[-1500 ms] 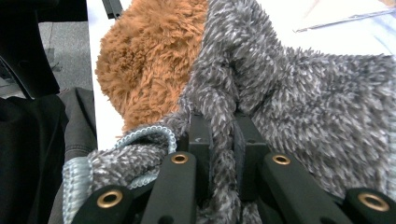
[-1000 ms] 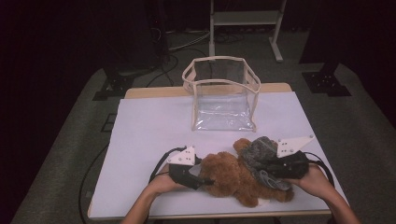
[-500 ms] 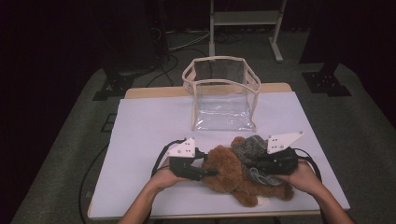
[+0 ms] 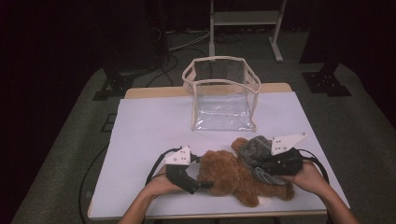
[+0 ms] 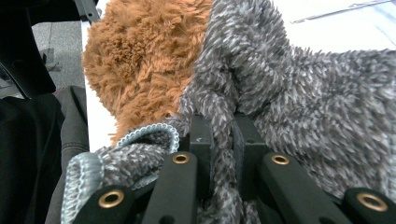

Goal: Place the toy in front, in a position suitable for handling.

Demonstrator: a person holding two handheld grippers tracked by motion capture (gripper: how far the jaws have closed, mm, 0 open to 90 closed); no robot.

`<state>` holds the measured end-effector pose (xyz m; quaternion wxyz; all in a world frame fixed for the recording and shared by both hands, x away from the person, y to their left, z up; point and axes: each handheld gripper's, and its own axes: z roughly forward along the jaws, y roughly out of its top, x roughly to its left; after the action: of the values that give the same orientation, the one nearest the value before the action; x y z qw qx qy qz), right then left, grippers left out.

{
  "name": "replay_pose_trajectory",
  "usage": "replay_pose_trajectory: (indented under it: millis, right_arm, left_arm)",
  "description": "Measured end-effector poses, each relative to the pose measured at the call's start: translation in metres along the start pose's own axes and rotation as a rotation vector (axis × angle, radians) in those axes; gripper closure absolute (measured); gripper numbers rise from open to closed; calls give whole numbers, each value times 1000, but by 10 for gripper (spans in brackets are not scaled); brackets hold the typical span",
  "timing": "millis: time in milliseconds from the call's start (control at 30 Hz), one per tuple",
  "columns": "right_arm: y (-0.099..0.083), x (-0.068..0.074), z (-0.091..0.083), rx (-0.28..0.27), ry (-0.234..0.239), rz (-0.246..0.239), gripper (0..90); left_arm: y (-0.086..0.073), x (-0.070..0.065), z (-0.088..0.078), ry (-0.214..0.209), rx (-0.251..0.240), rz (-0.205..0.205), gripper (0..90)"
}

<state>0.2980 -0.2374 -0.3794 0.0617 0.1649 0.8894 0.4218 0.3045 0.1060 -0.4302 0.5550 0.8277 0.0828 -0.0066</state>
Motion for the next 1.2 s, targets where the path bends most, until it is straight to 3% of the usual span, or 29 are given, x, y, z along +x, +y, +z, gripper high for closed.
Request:
replay_pose_trajectory:
  millis: [100,200,267,300,400,500,567,600,700,767,800,867,1033,1200]
  right_arm:
    - [-1,0,-1,-2,2,4,801]
    - [-1,0,-1,-5,3,6,800]
    - [0,2,1,-1,0,3,800]
    - [1,2,1,6,-2,0,800]
    - [4,3,5,1,3,2,799]
    - [6,3,8,-19,15,8,798]
    - [8,3,12,-42,22,15,798]
    - [12,3,14,-72,33,14,798]
    - [16,3,15,-101,41,19,799]
    - [25,2,16,-160,56,28,799]
    - [25,2,16,-160,56,28,799]
    - [37,3,21,-211,72,17,799]
    - [50,1,28,-253,94,17,798]
    - [66,1,30,-313,104,11,798]
  left_arm:
    - [-5,-1,6,7,34,17,115]
    - [-7,1,10,11,47,-14,103]
    - [-10,3,20,3,61,-69,86]
    - [-10,4,20,10,64,-75,105]
    - [-7,2,18,26,42,-93,341]
    - [0,1,13,54,17,-104,403]
    - [7,1,7,60,-4,-96,429]
    - [14,1,2,66,5,-77,437]
    - [22,1,-3,63,2,-73,443]
    - [31,2,-10,69,0,-59,443]
    - [36,1,-13,73,1,-52,443]
    - [48,1,-24,94,30,-31,443]
    - [59,1,-40,115,38,-23,443]
    - [82,-1,-58,135,61,16,442]
